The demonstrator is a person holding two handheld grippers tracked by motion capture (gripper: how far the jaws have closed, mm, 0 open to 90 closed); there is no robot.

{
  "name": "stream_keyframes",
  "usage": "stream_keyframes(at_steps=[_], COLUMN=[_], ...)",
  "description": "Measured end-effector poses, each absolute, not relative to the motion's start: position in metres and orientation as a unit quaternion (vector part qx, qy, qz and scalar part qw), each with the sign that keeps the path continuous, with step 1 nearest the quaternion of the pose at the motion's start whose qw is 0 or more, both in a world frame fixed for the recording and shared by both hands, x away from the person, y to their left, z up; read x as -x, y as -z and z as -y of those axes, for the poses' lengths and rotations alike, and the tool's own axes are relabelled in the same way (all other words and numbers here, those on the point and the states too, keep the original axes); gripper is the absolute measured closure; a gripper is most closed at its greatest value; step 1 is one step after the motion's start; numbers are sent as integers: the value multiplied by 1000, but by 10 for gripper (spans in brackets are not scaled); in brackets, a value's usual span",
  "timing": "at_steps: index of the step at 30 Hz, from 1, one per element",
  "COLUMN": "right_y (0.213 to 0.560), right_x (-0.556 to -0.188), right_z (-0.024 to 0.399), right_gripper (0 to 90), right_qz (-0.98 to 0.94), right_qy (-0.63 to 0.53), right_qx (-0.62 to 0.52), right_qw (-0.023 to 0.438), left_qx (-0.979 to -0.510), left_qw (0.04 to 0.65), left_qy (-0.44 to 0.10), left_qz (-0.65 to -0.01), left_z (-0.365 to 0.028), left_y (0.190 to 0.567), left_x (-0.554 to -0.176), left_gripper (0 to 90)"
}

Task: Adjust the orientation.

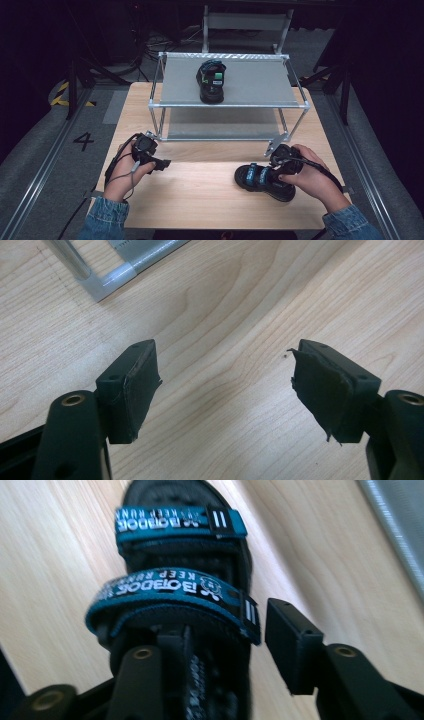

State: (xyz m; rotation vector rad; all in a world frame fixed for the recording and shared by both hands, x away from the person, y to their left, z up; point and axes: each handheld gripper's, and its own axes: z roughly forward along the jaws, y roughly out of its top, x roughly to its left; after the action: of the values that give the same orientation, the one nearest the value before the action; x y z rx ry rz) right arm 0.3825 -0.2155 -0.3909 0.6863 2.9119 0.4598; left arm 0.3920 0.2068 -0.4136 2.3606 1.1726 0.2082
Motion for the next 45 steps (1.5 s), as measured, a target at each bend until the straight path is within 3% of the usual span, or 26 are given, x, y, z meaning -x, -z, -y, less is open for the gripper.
stream_keyframes(at_steps=[6,10,15,16,24,30,33,40,45], right_y=[388,387,394,393,387,394,399,396,395], right_x=[-388,-394,-403,-403,-398,-404,-409,-406,-401], right_z=[211,215,231,236,230,221,218,217,220], right_gripper=[727,741,703,671,519,501,512,723,734], right_qz=[-946,-926,-884,-880,-900,-914,-912,-904,-896], right_qy=[-174,-191,-202,-210,-218,-203,-212,-197,-202], right_qx=[-267,-318,-411,-420,-364,-332,-338,-360,-380], right_qw=[54,71,94,74,101,114,98,119,108], left_qx=[-865,-864,-864,-865,-865,-867,-866,-866,-867], left_qw=[247,249,248,248,247,246,247,252,251], left_qy=[-76,-76,-75,-76,-74,-77,-76,-76,-72], left_qz=[-429,-431,-431,-430,-430,-427,-427,-426,-424], left_z=[-209,-209,-209,-209,-206,-207,-209,-207,-204], left_y=[413,413,414,414,414,414,414,413,414], left_x=[-390,-390,-390,-391,-390,-390,-390,-394,-395], left_gripper=[270,271,271,271,272,272,272,273,272])
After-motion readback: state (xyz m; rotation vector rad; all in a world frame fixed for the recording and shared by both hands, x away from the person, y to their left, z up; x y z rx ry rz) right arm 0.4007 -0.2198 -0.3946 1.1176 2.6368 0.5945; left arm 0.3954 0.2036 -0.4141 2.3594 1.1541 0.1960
